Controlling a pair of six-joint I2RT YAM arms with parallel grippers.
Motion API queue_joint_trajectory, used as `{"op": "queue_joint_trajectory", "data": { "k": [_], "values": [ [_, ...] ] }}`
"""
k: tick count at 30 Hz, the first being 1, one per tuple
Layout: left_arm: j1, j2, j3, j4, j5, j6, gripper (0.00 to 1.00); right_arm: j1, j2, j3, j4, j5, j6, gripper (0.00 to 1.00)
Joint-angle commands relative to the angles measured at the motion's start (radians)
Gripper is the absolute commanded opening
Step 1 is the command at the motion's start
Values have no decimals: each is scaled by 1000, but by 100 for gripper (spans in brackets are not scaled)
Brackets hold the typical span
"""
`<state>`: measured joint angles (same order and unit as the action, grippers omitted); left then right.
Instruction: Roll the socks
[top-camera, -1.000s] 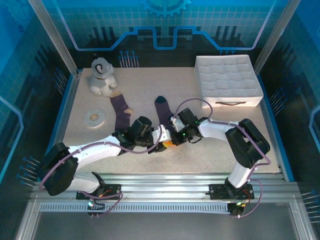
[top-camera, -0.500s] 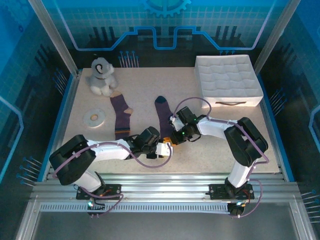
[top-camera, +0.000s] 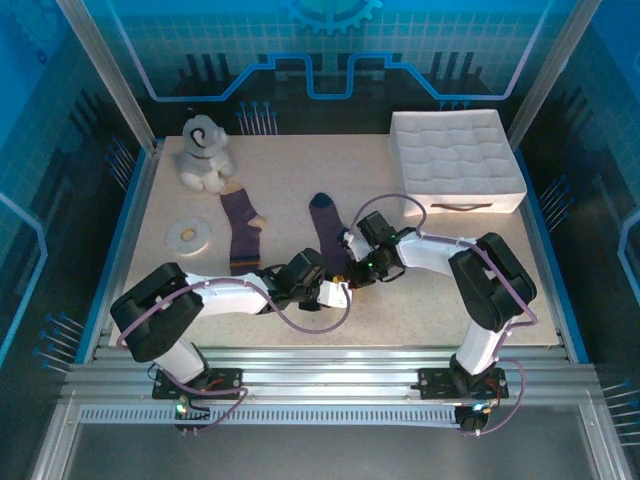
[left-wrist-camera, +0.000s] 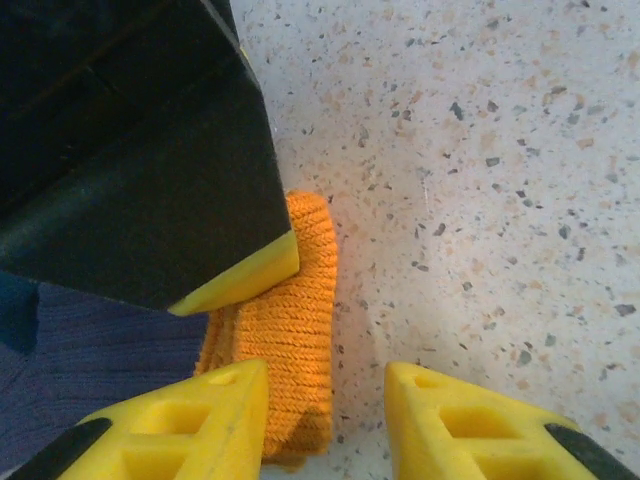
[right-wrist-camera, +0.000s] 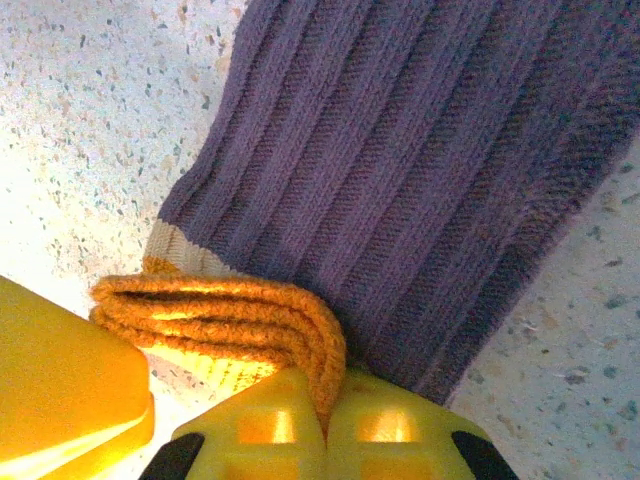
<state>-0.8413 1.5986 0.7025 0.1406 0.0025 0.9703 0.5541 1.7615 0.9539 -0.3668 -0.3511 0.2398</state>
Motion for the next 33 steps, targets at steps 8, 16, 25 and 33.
{"op": "queue_joint_trajectory", "data": {
  "k": [8, 16, 25, 33],
  "values": [
    [40, 74, 72, -28, 16, 66, 30, -39, 49, 6, -180, -1, -37, 0],
    [56, 89, 47, -20, 11, 98, 30, -76, 59, 16, -196, -72, -40, 0],
    [52, 75, -3, 57, -8, 83, 36, -86, 90, 39, -224, -81, -51, 1],
    [53, -29, -28, 56, 29, 44, 38, -86, 103, 48, -236, -70, -60, 0]
  ]
}}
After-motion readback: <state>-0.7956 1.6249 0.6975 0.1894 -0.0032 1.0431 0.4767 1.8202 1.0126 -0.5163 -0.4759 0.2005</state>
